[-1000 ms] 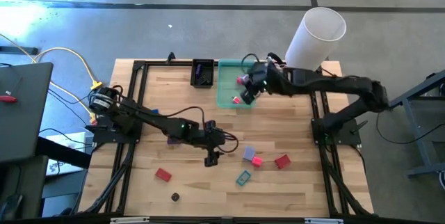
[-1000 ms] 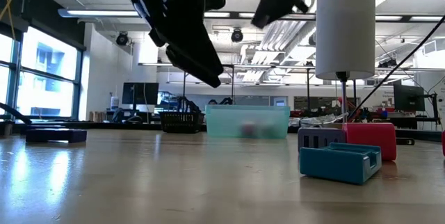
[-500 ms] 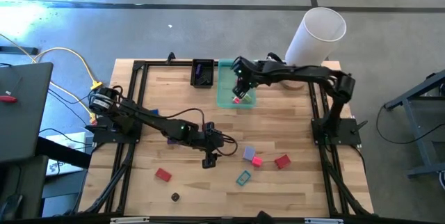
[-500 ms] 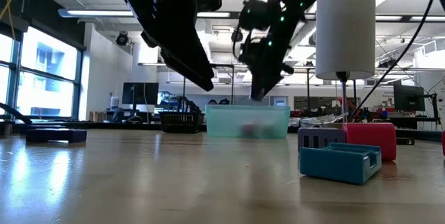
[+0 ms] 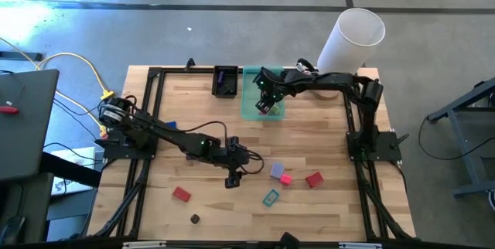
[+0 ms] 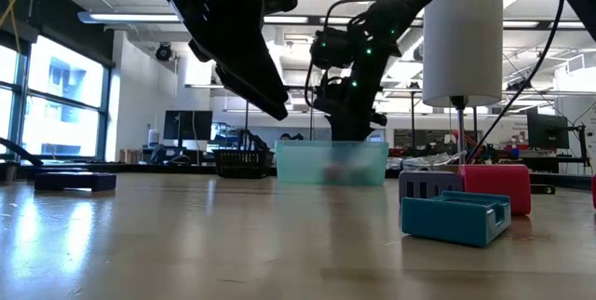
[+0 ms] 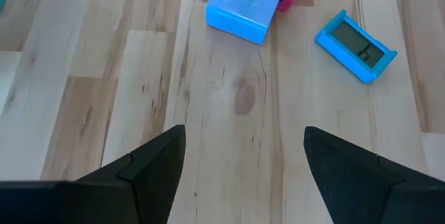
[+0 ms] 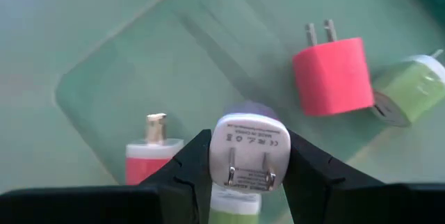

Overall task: Pick & Place Office items
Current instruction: Put the purple charger adapter into the green bin, then put the red charger adapter into the green bin

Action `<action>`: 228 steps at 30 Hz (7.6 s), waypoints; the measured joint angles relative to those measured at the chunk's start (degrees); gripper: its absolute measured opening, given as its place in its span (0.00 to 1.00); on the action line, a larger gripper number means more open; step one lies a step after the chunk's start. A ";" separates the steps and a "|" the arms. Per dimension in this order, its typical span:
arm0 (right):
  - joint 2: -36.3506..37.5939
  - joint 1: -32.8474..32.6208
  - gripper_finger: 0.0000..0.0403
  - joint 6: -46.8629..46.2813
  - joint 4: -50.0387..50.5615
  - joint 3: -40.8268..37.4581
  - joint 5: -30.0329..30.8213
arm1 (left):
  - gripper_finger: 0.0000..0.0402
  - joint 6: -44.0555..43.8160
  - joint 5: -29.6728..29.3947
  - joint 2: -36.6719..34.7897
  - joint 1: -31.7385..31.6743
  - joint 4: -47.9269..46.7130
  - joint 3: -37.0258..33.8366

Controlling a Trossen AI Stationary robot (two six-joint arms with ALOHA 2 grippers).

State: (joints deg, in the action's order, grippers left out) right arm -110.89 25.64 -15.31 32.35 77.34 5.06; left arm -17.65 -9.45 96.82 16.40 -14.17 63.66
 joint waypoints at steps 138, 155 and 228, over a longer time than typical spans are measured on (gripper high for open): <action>26.01 -64.76 0.67 -7.87 9.30 -32.77 6.63 | 0.70 -2.98 -1.31 0.07 1.03 -1.49 -0.09; 25.64 -64.78 0.67 -4.27 12.22 -29.38 6.43 | 0.70 -2.97 -1.31 0.07 1.03 -1.49 -0.09; 16.31 -64.61 0.49 -6.74 16.90 -17.36 34.60 | 0.70 -12.38 -1.28 0.07 0.63 16.46 -0.09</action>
State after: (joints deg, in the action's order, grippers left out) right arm -94.59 -38.96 -22.04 49.25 59.98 39.66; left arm -30.03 -10.74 96.88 17.03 2.29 63.57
